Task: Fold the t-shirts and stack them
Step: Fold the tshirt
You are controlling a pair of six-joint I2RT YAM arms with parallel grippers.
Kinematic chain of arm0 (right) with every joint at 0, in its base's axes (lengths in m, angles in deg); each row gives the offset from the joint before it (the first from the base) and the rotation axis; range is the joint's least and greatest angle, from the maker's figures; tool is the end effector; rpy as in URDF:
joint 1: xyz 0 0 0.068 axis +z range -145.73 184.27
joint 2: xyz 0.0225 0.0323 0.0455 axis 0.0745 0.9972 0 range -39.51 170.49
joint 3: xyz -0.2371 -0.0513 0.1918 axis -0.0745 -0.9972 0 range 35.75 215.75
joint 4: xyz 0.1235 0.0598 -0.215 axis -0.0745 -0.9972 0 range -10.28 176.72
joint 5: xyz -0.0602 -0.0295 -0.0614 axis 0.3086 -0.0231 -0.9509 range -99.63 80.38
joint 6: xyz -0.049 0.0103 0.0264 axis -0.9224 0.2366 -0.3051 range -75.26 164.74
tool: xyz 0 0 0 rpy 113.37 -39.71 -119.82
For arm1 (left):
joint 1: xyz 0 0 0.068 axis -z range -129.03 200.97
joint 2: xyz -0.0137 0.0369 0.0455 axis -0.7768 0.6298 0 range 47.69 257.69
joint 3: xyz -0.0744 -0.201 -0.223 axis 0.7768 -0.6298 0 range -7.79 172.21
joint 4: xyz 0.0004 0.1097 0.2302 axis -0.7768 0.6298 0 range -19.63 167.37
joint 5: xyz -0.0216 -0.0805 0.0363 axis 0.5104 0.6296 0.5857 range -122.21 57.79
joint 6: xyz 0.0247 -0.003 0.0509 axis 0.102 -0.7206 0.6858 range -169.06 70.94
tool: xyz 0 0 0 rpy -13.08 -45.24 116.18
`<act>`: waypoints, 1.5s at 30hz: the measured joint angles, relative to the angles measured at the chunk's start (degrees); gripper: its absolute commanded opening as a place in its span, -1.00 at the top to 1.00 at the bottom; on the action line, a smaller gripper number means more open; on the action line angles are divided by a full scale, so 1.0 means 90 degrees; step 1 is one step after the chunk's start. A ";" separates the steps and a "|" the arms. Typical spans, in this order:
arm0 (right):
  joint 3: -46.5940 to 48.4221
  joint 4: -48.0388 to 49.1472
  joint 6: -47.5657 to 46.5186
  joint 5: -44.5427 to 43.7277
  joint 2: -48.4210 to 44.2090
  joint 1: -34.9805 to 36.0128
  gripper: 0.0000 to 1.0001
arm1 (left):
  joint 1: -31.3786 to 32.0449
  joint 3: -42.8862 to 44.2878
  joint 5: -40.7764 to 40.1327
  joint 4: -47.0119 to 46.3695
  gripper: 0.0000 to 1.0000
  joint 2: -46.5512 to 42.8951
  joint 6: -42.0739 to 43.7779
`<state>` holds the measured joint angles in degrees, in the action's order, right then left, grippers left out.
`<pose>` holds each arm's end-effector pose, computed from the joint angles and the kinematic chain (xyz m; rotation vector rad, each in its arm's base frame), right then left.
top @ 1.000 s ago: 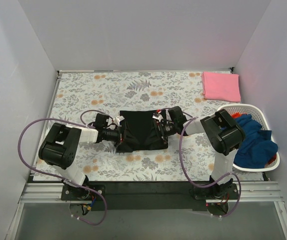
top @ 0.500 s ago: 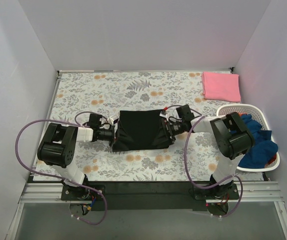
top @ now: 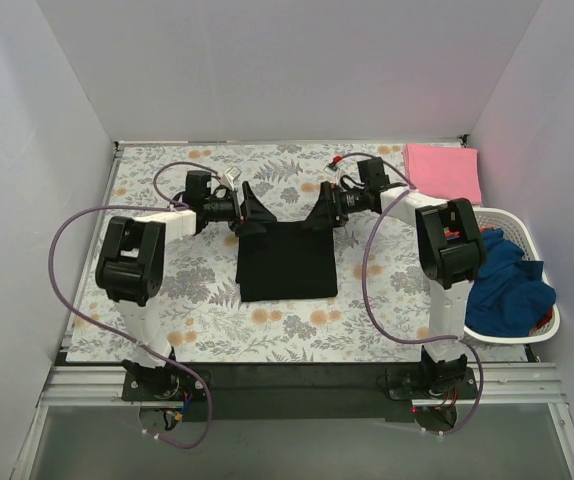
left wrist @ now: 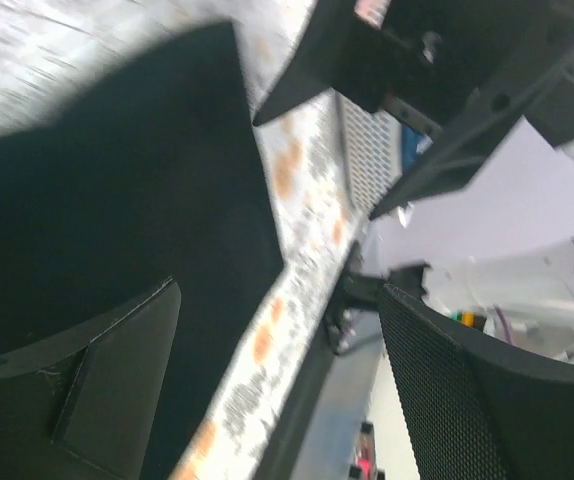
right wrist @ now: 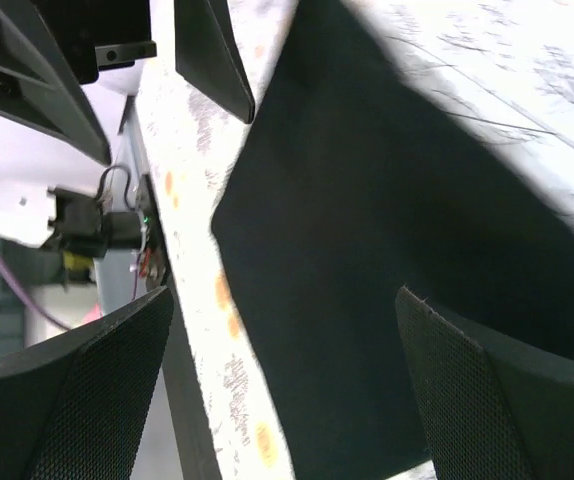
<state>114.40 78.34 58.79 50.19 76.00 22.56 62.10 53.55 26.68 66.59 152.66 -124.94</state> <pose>0.4095 0.1714 0.2242 -0.6171 2.2329 1.5038 0.3704 -0.1075 0.2234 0.7551 -2.3847 1.7694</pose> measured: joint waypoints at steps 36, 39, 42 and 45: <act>-0.0707 -0.0542 -0.0653 -0.2854 -0.2776 -0.1166 -0.97 | 0.3145 -0.0231 -0.3463 0.1513 -0.42 -0.2042 0.5991; -0.1003 -0.0670 -0.0593 -0.2922 -0.2878 -0.1302 -0.97 | 0.3796 -0.0539 -0.3908 0.1537 -0.29 -0.1702 0.6649; -0.1311 -0.0770 -0.0408 -0.3053 -0.2880 -0.1430 -0.97 | 0.4328 -0.0755 -0.4286 0.1462 -0.23 -0.1358 0.7091; -0.1562 -0.0818 -0.0180 -0.3186 -0.2880 -0.1498 -0.97 | 0.4692 -0.0860 -0.4580 0.1311 -0.20 -0.1056 0.7410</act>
<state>100.34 70.97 57.17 21.51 50.08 9.07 104.33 45.81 -14.54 78.40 143.15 -58.26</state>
